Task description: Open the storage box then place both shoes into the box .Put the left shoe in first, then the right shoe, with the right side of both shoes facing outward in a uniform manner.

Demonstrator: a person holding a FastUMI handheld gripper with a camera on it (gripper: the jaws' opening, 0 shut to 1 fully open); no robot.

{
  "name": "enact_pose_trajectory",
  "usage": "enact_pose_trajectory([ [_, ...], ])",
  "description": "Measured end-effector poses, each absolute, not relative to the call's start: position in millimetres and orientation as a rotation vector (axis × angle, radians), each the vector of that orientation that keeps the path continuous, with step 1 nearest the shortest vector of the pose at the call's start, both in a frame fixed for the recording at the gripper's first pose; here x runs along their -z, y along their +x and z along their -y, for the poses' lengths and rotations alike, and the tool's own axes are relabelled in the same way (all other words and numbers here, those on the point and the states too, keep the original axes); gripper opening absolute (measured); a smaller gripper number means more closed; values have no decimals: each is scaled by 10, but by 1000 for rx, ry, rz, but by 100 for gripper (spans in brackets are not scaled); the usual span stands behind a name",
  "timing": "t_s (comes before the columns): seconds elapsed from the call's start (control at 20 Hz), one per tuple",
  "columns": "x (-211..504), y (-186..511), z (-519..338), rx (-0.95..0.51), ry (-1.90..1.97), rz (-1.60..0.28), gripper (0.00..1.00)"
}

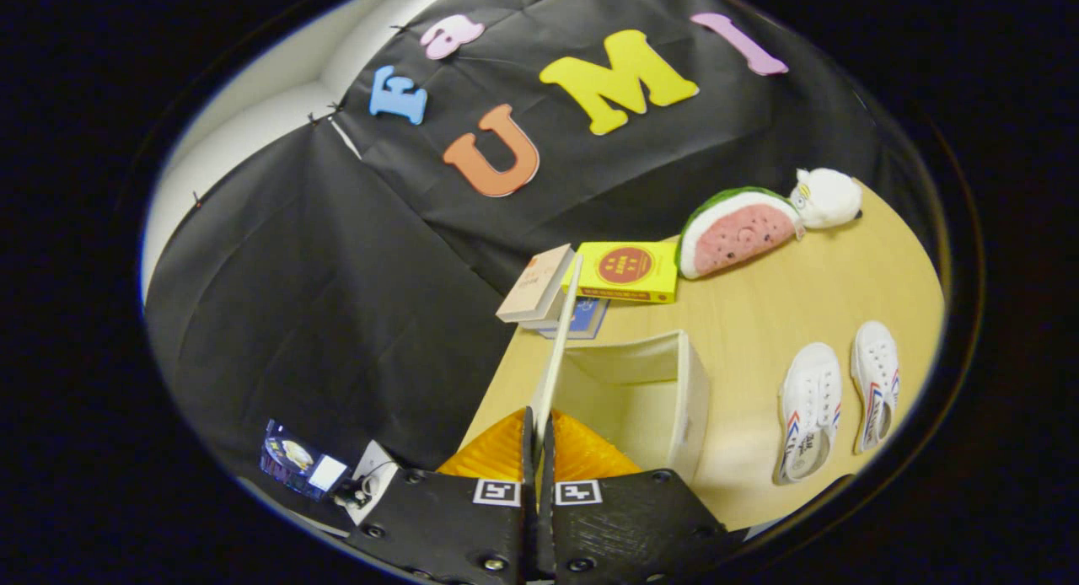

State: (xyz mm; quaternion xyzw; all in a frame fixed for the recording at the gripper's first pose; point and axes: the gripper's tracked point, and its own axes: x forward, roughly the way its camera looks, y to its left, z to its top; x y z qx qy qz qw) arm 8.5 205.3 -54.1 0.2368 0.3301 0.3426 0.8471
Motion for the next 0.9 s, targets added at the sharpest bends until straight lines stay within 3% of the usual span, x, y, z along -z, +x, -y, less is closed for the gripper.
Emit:
enact_pose_trajectory([
  [0.3,81,-30,-2884,-793,399,-646,0],
  [0.55,5,-101,-3569,-837,302,-617,12],
  [0.75,-39,-150,-3858,-863,262,-598,35],
  [0.8,-55,-156,-3869,-863,253,-588,55],
  [0.9,-92,-136,-3861,-857,243,-566,80],
])
